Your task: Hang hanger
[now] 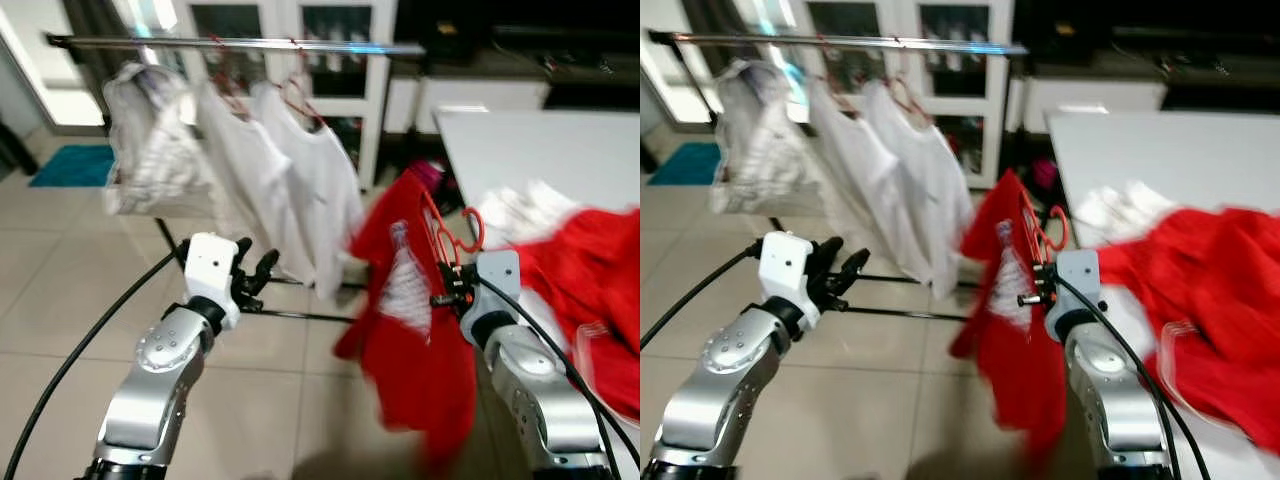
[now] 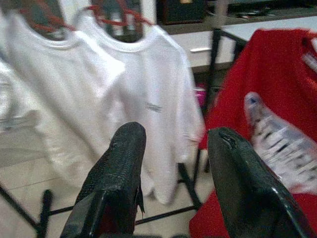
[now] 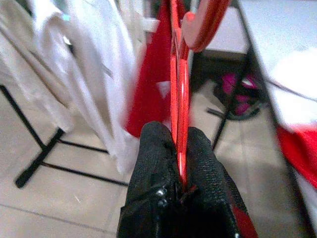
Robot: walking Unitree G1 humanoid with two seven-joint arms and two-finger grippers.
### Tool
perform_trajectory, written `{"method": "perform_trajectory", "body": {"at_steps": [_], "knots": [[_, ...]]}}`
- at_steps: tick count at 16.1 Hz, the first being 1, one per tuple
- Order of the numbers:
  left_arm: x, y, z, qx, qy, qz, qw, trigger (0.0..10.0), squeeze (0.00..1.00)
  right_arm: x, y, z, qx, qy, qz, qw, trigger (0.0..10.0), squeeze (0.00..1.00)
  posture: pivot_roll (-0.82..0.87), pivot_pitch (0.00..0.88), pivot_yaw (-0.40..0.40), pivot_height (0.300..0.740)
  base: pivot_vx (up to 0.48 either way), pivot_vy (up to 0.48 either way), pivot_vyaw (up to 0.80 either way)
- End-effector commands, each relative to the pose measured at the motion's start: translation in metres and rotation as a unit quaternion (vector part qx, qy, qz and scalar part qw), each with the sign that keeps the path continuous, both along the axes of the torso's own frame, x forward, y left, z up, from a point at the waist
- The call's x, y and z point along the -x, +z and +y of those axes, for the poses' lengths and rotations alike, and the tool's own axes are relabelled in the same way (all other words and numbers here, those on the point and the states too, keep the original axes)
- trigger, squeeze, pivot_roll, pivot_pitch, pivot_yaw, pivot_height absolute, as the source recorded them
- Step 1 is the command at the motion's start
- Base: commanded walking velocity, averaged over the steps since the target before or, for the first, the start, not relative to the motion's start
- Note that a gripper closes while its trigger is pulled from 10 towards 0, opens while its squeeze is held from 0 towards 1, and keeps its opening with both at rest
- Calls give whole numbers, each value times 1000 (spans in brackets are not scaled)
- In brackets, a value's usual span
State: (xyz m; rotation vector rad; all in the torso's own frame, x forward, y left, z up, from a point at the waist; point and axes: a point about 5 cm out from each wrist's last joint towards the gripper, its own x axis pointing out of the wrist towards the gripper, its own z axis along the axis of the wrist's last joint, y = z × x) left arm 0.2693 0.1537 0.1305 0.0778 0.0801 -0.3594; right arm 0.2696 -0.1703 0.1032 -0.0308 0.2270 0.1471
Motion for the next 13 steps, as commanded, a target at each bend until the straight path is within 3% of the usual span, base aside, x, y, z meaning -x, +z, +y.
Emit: {"method": "perform_trajectory", "body": {"at_steps": [1,13], "knots": [[1,-2,8,-5,11,5,1000,10000,0,-2,8,8,-5,15,-22,1000,10000,0,-48,60,40,740,337,0,0],[4,-5,9,-15,5,8,1000,10000,0,-7,9,11,11,21,-29,999,10000,0,-33,35,18,740,338,0,0]]}}
